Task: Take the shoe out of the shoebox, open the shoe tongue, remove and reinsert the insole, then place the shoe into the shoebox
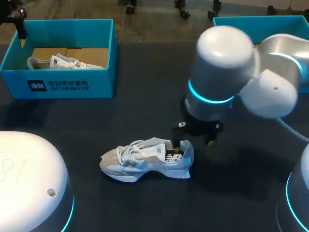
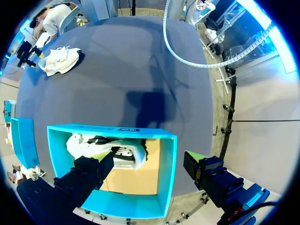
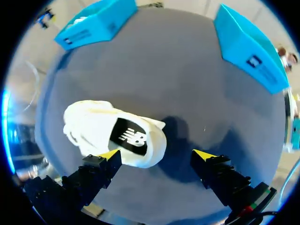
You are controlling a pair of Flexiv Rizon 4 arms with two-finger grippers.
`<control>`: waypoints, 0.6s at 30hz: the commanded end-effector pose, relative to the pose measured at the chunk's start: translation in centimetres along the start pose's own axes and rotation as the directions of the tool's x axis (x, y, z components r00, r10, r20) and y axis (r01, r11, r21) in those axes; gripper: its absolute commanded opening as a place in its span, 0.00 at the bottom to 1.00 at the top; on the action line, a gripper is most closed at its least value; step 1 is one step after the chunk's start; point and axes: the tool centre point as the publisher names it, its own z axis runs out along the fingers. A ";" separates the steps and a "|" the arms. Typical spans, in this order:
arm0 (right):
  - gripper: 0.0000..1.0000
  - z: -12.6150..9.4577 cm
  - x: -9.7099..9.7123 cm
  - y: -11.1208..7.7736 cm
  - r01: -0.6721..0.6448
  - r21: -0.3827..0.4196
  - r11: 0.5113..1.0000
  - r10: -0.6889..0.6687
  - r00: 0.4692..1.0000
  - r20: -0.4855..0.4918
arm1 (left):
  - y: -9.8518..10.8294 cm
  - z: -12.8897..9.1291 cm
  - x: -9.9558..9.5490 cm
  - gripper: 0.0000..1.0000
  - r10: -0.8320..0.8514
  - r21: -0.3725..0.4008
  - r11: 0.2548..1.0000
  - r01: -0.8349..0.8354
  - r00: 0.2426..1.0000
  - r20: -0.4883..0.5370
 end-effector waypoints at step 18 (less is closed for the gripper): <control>1.00 -4.0 -4.0 -0.4 0.579 -0.434 0.691 -0.687 0.711 -0.146 | 0.0 0.0 0.0 1.00 0.001 0.000 1.000 -0.001 1.000 -0.002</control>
